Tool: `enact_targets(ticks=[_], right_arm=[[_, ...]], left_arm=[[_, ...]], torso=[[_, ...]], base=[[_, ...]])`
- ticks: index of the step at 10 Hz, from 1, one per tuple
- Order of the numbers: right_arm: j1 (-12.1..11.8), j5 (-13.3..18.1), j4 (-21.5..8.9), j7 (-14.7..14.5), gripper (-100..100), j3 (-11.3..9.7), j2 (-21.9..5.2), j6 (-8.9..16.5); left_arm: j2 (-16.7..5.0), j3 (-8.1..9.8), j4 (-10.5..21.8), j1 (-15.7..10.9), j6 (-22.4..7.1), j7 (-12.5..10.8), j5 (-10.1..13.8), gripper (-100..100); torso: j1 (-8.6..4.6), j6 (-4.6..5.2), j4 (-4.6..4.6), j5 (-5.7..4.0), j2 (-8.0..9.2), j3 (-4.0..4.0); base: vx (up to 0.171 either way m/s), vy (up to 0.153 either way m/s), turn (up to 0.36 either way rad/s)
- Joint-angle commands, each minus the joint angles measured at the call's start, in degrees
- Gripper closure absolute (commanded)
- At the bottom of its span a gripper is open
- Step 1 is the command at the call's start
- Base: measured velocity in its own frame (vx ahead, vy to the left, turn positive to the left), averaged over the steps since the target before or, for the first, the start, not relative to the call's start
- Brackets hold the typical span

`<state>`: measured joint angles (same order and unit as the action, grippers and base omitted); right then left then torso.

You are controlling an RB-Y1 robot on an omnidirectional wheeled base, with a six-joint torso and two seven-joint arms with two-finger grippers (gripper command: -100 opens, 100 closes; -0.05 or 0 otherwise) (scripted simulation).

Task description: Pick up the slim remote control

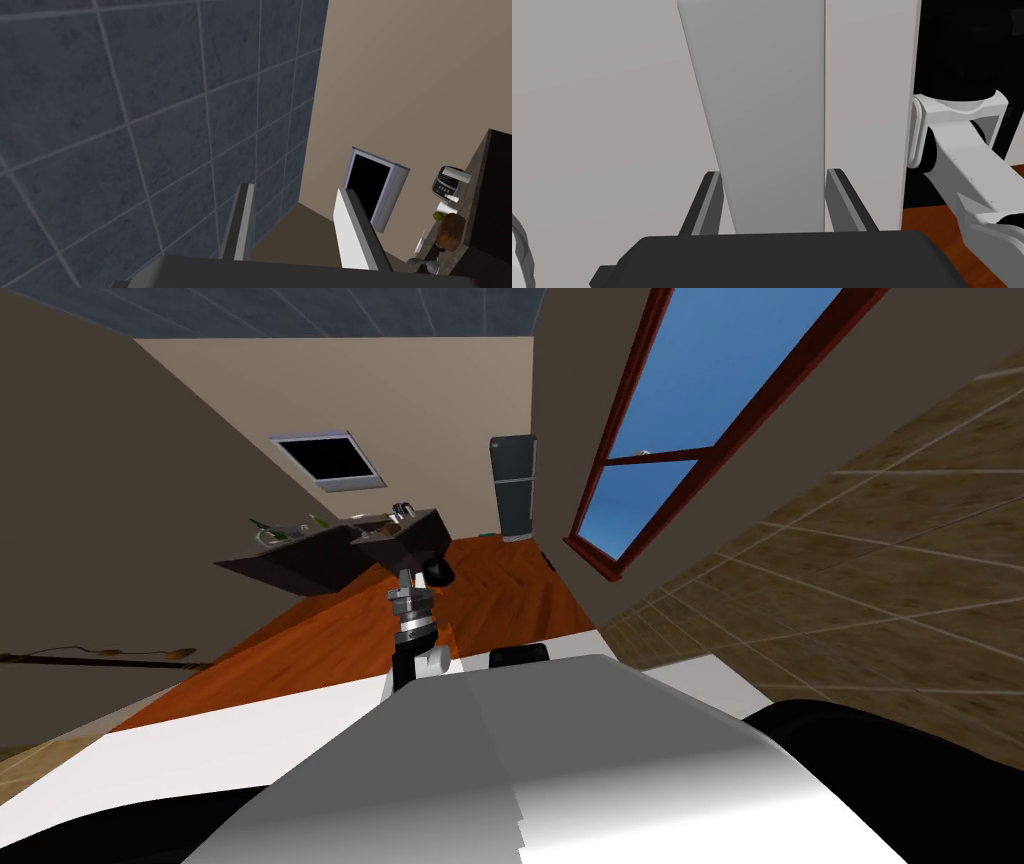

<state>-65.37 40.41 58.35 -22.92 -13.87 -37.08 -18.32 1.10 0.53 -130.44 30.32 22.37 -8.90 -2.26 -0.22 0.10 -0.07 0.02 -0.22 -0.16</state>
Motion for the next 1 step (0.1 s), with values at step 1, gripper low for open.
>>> enact_targets(ticks=[1], right_arm=[[0.00,0.00,0.00,0.00,0,0.00,0.00,0.00]], left_arm=[[0.00,0.00,0.00,0.00,0.00,0.00,0.00,0]], torso=[[0.00,0.00,0.00,0.00,0.00,0.00]], base=[[0.012,-0.001,0.012]])
